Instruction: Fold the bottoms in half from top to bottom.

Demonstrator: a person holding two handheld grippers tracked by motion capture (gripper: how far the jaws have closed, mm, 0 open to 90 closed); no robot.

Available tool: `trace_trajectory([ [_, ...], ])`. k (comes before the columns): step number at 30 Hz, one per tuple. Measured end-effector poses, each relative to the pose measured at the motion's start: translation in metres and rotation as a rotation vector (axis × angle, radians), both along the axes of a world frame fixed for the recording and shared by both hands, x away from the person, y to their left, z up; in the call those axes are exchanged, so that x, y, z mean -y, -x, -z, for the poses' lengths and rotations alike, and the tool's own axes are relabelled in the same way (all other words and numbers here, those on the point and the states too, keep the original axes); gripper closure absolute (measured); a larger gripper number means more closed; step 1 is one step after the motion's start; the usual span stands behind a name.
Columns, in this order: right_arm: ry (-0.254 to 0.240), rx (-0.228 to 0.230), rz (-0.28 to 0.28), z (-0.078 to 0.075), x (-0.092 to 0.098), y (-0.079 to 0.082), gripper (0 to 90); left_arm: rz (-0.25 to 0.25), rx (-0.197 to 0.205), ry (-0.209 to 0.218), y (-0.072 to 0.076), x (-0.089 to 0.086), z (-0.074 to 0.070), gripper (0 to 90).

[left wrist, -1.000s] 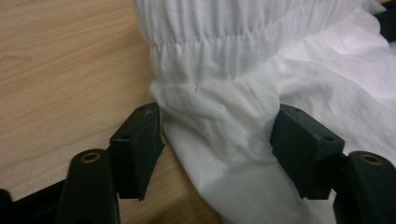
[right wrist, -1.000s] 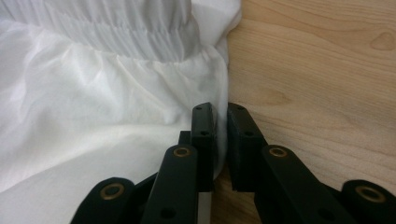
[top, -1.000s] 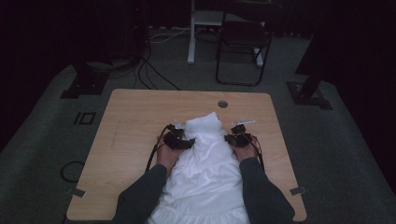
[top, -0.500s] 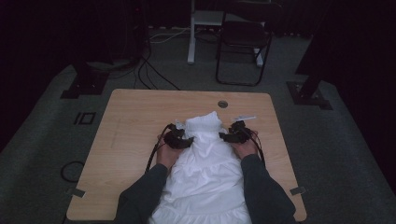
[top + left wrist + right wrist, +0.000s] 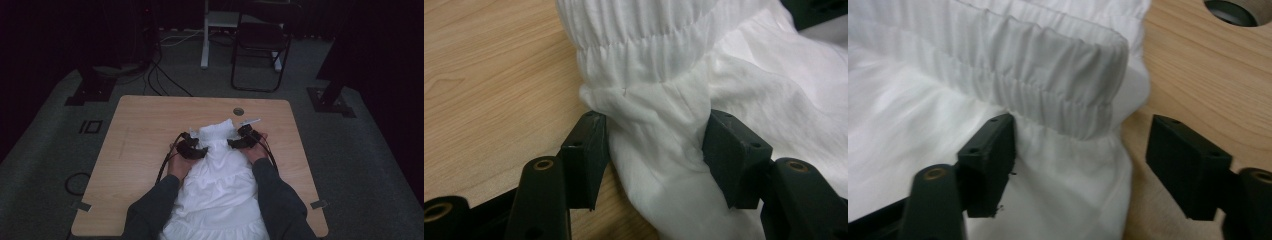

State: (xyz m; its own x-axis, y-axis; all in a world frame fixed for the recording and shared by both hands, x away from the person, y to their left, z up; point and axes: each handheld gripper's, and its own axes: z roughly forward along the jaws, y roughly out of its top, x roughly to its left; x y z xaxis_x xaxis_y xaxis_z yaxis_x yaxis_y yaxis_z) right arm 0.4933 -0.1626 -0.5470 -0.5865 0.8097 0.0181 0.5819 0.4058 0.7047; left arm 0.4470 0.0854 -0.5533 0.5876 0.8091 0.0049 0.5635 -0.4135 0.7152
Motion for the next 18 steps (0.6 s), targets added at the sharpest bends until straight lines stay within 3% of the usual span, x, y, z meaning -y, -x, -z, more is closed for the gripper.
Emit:
trace_trajectory([
  [7, 0.011, 0.012, 0.005, 0.0085, -0.0044, -0.0036, 21.3, 0.019, -0.014, -0.013, -0.0013, 0.0011, -0.0020, 46.4],
  [14, -0.005, 0.016, -0.035, 0.0104, -0.0053, -0.0026, 21.0, 0.010, -0.014, 0.005, -0.0023, 0.0040, -0.0020, 57.7],
  [16, -0.007, 0.011, -0.055, 0.0092, -0.0059, -0.0016, 28.4, 0.013, -0.020, 0.013, -0.0025, 0.0048, -0.0022, 63.6],
  [18, -0.004, 0.003, -0.074, 0.0061, -0.0072, 0.0001, 46.7, 0.016, -0.036, 0.040, -0.0036, 0.0048, -0.0019, 73.4],
])
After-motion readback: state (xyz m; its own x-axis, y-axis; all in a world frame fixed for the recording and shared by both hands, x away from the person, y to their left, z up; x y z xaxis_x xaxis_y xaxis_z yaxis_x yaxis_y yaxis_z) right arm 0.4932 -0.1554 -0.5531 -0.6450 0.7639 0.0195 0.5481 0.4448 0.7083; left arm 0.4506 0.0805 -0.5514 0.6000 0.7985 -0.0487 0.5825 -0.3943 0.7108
